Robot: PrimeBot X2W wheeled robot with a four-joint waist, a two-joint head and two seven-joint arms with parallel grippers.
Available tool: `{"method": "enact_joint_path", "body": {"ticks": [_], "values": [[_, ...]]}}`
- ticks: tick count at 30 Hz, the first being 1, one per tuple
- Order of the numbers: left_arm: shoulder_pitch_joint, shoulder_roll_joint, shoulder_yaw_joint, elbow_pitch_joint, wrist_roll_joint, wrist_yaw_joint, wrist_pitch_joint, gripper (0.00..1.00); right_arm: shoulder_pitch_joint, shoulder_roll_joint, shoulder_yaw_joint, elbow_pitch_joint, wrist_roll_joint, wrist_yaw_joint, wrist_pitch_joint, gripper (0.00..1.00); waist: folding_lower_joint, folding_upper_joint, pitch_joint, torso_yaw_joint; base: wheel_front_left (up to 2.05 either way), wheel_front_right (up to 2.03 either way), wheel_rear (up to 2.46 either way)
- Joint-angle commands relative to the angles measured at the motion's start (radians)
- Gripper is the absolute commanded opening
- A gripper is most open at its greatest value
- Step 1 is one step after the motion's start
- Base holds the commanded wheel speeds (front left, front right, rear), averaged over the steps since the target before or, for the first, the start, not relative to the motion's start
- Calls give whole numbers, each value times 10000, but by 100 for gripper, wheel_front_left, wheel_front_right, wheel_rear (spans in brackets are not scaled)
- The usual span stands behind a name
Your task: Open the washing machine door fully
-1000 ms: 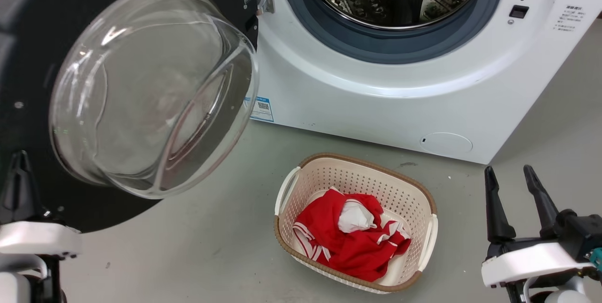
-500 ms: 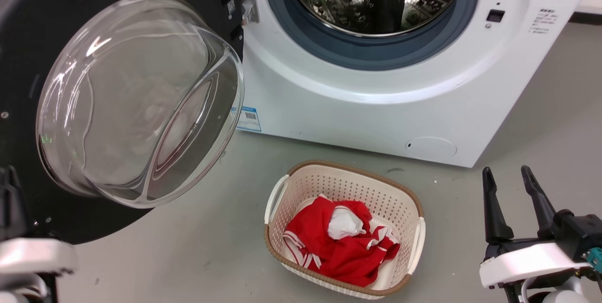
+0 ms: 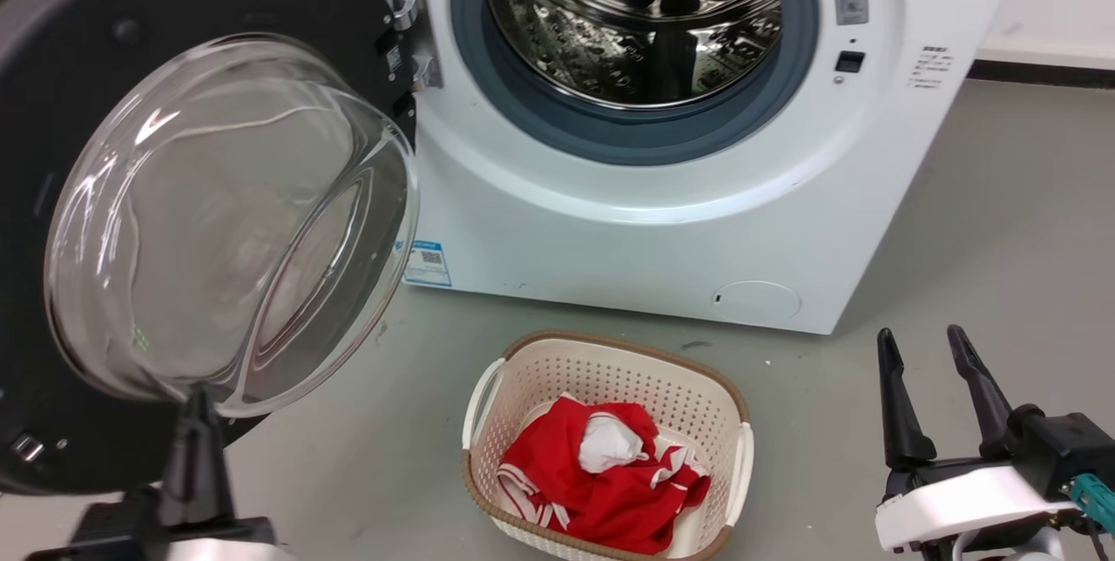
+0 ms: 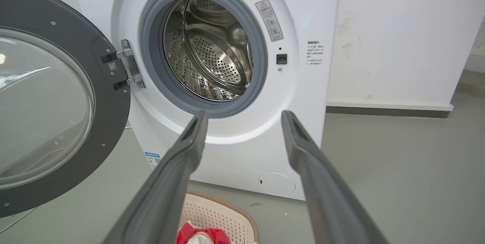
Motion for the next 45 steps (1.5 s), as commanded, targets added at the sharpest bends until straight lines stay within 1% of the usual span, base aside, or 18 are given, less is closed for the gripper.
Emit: {"method": "enact_joint_path", "body": {"ticks": [1,2,3,4,9,12,23,31,45], "values": [[104,-108,-193,-48,54,-114,-23,46,116,15,49,-26,23,-7,-75,100,1,0,-137,-186,0,0,0],[126,-204,-337,-57,102,-152,-23,76,137,15,62,-39,8,-7,-78,100,1,0,-167,-256,0,0,0],[129,-282,-482,-65,135,-187,-23,96,140,15,71,-58,-2,-7,-87,100,1,0,-199,-328,0,0,0],[110,-337,-608,-99,173,-174,-23,100,144,14,87,-77,-26,-5,-87,100,1,0,-232,-404,0,0,0],[-219,-525,-1102,9,277,-272,-23,100,173,14,132,-186,-130,-7,-5,100,1,0,-321,-803,0,0,0],[-369,-545,-1298,78,372,-325,-23,100,127,15,208,-259,-211,-7,14,100,1,0,-347,-1110,0,0,0],[-394,-626,-1224,54,371,-316,-23,100,343,15,157,-488,-388,-7,112,100,1,0,-342,-1817,0,0,0],[-445,-655,-1174,203,481,-364,-23,100,332,15,259,-383,-300,-7,85,100,1,0,-335,-1933,0,0,0],[-551,-697,-1155,379,498,-332,-23,100,191,15,278,-233,-229,-7,90,100,1,0,-331,-1899,0,0,0]]}}
